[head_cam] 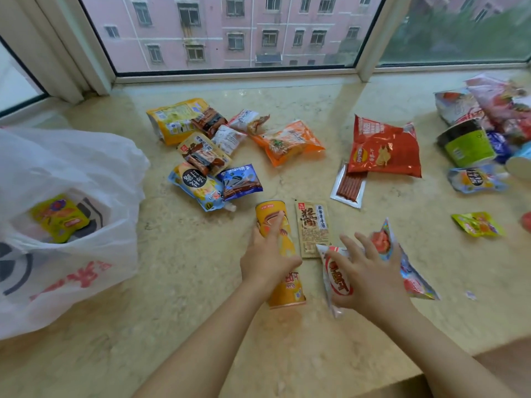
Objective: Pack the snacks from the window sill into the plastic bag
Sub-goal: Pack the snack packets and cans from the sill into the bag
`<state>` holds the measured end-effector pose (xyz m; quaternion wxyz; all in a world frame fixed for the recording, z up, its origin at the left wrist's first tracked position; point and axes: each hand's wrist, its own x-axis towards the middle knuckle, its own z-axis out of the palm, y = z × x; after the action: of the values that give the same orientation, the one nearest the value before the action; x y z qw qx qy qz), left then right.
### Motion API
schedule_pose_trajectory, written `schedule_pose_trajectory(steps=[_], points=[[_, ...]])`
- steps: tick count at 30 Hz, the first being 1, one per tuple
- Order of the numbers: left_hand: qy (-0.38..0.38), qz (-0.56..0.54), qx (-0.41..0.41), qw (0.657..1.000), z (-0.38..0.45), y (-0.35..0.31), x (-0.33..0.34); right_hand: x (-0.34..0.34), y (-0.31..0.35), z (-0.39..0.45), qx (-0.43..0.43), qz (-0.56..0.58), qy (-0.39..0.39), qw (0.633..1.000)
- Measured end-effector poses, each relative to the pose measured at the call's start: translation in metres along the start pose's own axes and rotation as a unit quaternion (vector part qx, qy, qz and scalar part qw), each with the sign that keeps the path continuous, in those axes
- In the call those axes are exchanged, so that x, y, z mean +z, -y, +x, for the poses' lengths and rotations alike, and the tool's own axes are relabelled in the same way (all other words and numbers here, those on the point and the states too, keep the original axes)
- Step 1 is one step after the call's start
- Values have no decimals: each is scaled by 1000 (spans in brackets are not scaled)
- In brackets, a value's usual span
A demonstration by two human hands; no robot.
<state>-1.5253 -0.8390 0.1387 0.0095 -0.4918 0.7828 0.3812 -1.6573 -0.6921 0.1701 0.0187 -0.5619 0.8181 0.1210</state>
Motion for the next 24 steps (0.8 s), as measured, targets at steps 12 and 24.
schedule_pose_trajectory(steps=[12,24], points=[[-30,1,25,999,1,-3,6,27,-24,1,-21,5,77,997],[-112,5,59,992,-61,56,-53,-36,34,-4,-18,183,-83,979]])
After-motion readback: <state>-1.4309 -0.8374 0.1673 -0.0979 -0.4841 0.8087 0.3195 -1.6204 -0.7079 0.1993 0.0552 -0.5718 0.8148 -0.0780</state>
